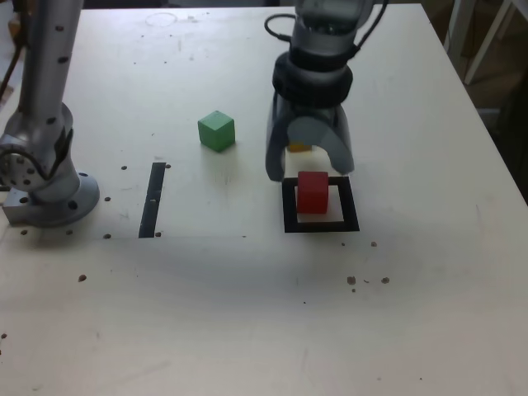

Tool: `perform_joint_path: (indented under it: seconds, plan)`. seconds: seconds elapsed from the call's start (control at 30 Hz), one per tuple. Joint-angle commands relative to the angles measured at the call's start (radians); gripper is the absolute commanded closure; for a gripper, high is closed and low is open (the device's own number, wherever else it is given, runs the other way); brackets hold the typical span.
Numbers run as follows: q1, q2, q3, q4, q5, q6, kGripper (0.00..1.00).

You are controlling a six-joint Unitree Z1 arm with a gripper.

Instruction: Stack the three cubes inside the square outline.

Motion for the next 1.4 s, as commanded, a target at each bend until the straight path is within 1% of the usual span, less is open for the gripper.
perform_joint_path:
  seconds: [0.0,0.2,0.37,0.53,0.67,0.77,0.8,0.9,1.0,1.1,1.17,1.23,1.27,1.37]
  plan:
    - [0.021,-0.02,0.002,0.014,0.015,-0.001,0.0]
    - [0.118,-0.044,0.004,0.039,0.062,0.043,0.0]
    - [0.201,-0.017,-0.005,0.027,0.077,0.11,0.0]
    - [0.268,0.034,-0.028,0.01,0.074,0.171,0.01]
    - [0.295,0.081,-0.057,0.012,0.057,0.207,0.02]
    - [0.304,0.119,-0.08,0.019,0.042,0.223,0.06]
    - [0.306,0.129,-0.087,0.022,0.038,0.226,0.08]
    - [0.31,0.155,-0.1,0.029,0.031,0.23,0.2]
    - [0.311,0.163,-0.105,0.03,0.032,0.228,0.36]
    - [0.311,0.163,-0.105,0.027,0.038,0.224,0.55]
    - [0.311,0.162,-0.105,0.025,0.043,0.223,0.65]
    - [0.311,0.16,-0.104,0.022,0.046,0.222,0.7]
    - [0.311,0.16,-0.104,0.022,0.048,0.222,0.72]
    - [0.311,0.159,-0.104,0.022,0.049,0.222,0.72]
